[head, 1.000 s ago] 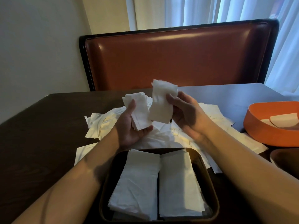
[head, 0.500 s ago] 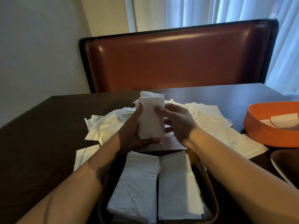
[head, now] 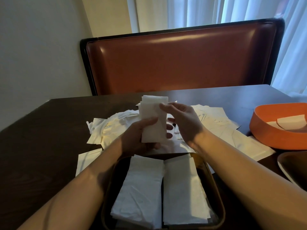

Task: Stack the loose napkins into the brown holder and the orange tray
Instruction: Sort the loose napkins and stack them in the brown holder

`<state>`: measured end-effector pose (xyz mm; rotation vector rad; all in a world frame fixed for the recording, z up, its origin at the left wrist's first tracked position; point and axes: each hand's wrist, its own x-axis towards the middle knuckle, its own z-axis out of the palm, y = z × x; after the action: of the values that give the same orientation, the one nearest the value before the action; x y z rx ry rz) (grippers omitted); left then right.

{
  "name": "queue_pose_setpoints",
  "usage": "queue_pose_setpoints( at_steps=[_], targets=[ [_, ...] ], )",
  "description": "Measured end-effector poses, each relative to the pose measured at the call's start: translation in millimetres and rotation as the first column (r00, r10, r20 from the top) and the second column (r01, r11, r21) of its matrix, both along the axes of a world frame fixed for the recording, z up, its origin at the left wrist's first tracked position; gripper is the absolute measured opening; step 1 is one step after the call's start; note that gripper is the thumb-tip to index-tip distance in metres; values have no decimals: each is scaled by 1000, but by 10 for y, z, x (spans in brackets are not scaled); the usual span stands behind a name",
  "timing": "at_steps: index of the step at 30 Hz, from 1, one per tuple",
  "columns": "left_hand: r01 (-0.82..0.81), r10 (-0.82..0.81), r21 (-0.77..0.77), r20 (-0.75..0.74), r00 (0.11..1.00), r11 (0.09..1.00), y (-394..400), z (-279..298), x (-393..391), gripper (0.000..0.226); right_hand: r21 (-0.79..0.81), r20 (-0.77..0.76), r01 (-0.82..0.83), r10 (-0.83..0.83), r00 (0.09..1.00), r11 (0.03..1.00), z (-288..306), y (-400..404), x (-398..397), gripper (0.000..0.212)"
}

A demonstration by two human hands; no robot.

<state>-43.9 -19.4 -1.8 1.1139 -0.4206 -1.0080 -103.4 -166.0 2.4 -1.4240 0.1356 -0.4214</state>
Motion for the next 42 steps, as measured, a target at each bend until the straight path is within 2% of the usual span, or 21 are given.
queue_pose_setpoints(
  at_steps=[2,5,12,14,16,18,19,20,22,24,25,26,28,29,30,32,35,37,39,42],
  targets=[
    [46,-48,71,35,998,996,-2,-24,12,36,-79,52,59,-55,997,995,24,-18,-13,28],
    [108,-114,111,48,992,988,-16,-11,-17,34,-165,107,128,-112,988,978,43,-50,-19,23],
    [145,-147,77,24,989,986,-14,17,-42,36,-183,214,197,-156,964,963,160,-156,-50,26],
    [133,-134,62,17,991,989,-15,12,-35,35,-90,292,242,-207,934,966,214,-189,-74,16],
    [104,-104,47,-4,995,994,-17,14,-40,32,70,370,309,-312,875,949,292,-240,-121,10],
    [17,-17,35,-23,1000,999,-28,11,-30,36,93,389,431,-431,814,898,328,-293,-146,14],
    [-43,44,28,-28,999,999,-33,11,-21,43,78,375,444,-439,817,893,318,-316,-147,17],
    [-99,100,16,-35,994,995,-44,8,-7,48,81,349,373,-377,858,924,311,-317,-151,18],
    [-183,182,-7,-63,981,983,-54,-7,30,52,138,270,27,-64,961,990,283,-257,-159,16],
    [-203,201,-9,-81,976,979,-29,-8,45,60,187,153,-247,221,963,951,254,-193,-168,14],
    [-185,184,-9,-87,979,983,-4,17,27,63,190,108,-307,291,951,933,238,-161,-166,13],
    [-171,171,3,-45,984,985,19,6,45,60,157,83,-316,307,948,936,215,-130,-152,12],
    [-193,190,56,58,980,980,61,-37,90,41,-42,85,-181,184,979,983,156,-66,-114,11],
    [-175,156,111,158,975,978,75,-31,68,44,-147,111,-78,94,989,986,129,-45,-95,9],
    [-123,96,141,182,979,982,63,-34,68,59,-221,144,10,23,989,975,103,-36,-78,6],
    [-10,1,142,63,998,990,53,-14,44,86,-282,191,92,-38,981,955,62,-22,-49,1],
    [36,-36,116,-3,999,993,7,19,15,99,-328,205,138,-72,976,934,36,-22,-40,5],
    [31,-31,101,-2,1000,994,14,20,27,95,-344,210,127,-56,976,930,38,-26,-35,6],
    [-23,23,72,2,1000,997,33,25,26,83,-381,240,163,-73,968,910,39,-51,-25,17],
    [-190,187,-46,-75,980,981,41,35,6,64,-530,261,301,-185,947,793,19,-203,10,21]
  ],
)
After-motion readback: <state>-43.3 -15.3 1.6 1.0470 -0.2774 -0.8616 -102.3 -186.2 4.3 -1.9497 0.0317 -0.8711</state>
